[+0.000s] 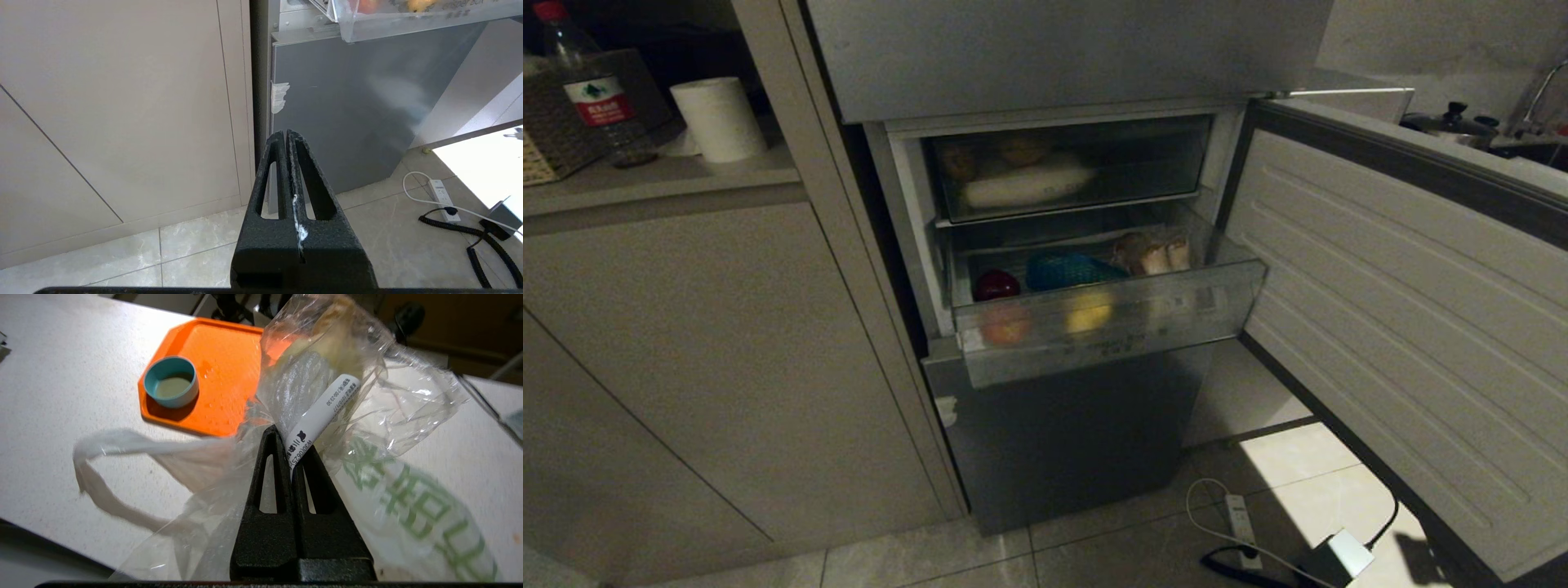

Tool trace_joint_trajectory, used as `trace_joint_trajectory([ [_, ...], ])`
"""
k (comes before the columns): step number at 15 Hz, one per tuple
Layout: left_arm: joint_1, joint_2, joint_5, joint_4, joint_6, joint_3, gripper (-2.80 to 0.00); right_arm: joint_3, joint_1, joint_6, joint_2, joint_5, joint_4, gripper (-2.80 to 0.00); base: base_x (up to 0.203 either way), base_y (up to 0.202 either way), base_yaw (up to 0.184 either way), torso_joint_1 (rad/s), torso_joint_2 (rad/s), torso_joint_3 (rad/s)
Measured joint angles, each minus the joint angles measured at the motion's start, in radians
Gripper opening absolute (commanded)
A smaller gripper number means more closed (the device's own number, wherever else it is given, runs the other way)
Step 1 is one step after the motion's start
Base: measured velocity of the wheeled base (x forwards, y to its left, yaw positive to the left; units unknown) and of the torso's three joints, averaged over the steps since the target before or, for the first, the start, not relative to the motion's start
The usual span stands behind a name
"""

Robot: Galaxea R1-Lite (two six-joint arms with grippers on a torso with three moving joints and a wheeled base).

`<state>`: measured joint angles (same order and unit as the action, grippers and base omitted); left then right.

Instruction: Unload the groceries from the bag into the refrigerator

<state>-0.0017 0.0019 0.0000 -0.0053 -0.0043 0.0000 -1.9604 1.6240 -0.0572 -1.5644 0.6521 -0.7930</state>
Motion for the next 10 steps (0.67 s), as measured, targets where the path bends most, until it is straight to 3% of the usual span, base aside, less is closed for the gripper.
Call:
trace_joint_trajectory([
  [5, 0.0, 0.0, 0.0, 0.0, 0.0, 0.0, -2.8, 0.007, -0.043, 0.006, -0.029, -0.042, 0.016, -2.8, 0.0, 0.0, 0.0, 0.0, 0.0, 0.0],
  [10, 0.0, 0.0, 0.0, 0.0, 0.0, 0.0, -2.8, 0.068, -0.043, 0.028, -0.083, -0.139, -0.004, -2.8, 0.0, 0.0, 0.0, 0.0, 0.0, 0.0],
])
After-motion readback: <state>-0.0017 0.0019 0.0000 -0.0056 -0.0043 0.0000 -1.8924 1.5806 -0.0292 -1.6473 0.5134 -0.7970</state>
